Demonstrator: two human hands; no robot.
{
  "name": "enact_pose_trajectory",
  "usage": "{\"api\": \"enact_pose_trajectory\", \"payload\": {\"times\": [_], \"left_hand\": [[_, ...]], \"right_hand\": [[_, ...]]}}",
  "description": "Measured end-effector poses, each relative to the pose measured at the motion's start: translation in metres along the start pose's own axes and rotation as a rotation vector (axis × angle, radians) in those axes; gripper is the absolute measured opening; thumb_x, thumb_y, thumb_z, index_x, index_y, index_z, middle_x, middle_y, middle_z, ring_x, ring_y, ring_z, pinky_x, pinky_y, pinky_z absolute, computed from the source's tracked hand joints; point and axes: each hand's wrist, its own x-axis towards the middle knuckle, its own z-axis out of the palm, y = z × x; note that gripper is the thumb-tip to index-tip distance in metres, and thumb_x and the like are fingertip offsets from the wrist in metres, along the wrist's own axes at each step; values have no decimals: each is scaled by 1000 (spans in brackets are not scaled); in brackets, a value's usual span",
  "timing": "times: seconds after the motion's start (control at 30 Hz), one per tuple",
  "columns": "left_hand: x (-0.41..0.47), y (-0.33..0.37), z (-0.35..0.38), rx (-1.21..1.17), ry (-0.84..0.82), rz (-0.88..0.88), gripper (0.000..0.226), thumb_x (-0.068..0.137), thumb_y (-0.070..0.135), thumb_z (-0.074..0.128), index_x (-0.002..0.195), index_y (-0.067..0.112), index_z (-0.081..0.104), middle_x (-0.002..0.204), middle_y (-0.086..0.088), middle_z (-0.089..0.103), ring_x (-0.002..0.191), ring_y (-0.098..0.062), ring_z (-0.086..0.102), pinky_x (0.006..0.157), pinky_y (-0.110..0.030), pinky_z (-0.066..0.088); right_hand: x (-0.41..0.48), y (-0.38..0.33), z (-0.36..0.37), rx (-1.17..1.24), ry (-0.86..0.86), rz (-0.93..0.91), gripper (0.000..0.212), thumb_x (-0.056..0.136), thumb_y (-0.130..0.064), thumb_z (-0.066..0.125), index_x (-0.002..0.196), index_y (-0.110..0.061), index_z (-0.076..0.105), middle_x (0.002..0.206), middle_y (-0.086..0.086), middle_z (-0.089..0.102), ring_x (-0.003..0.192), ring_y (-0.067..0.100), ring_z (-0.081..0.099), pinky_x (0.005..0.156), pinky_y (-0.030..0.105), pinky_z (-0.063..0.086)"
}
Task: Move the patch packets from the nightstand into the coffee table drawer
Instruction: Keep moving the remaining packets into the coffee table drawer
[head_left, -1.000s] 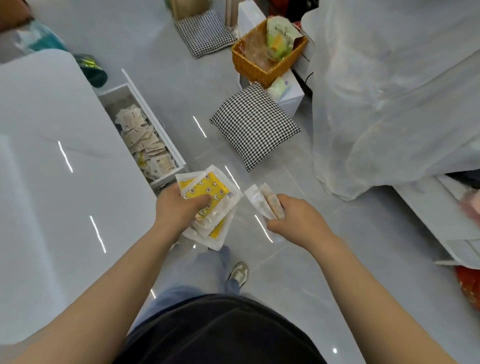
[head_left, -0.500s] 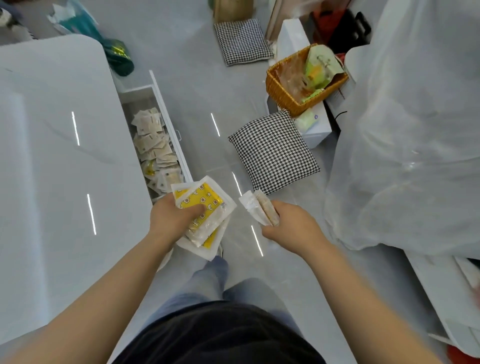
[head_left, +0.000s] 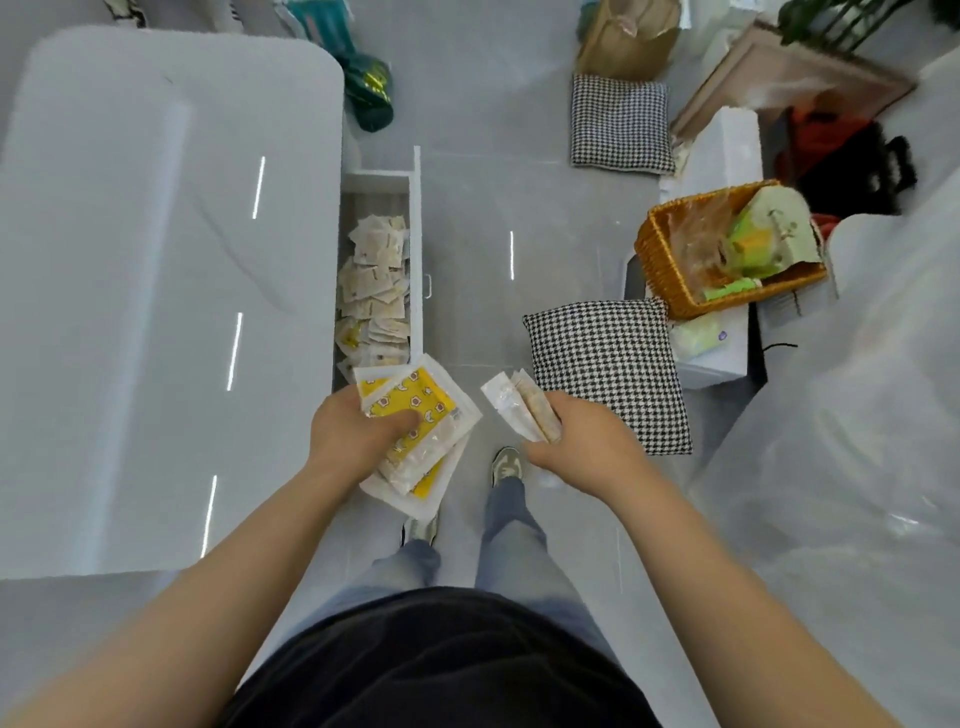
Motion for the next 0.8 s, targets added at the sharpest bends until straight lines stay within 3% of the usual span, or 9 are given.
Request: {"api": "enact_pose_trajectory", "payload": {"times": [0.13, 0.27, 0.6, 0.8], "left_hand": [[12, 22, 16, -46, 89, -51, 24, 76, 21, 76, 96, 20, 62, 96, -2, 66, 89, -22, 62, 85, -35, 50], [20, 43, 33, -96, 163, -110, 32, 77, 25, 75, 105, 15, 63, 102, -5, 67, 94, -24, 64, 88, -38, 51], [48, 59, 43, -285, 314, -266, 36, 75, 22, 77, 108, 13, 65, 104, -6, 69, 96, -26, 65, 89, -42, 53], [81, 61, 21, -317, 365, -302, 26, 75, 19, 76, 97, 19, 63, 95, -2, 65, 90, -23, 63, 83, -34, 50]], "right_hand": [[42, 6, -35, -37, -69, -101, 21, 77, -27, 62, 96, -18, 56, 85, 0, 62, 78, 21, 60, 66, 32, 47], [80, 8, -66, -142, -113, -216, 18, 78, -27, 62, 89, -22, 49, 79, -4, 55, 75, 19, 55, 56, 27, 36], [158, -13, -99, -287, -244, -393, 18, 79, -29, 61, 90, -22, 49, 83, -3, 57, 76, 19, 55, 52, 25, 33], [204, -53, -102, -381, -296, -446, 16, 77, -27, 60, 86, -22, 48, 78, -3, 55, 73, 20, 54, 51, 26, 32]]}}
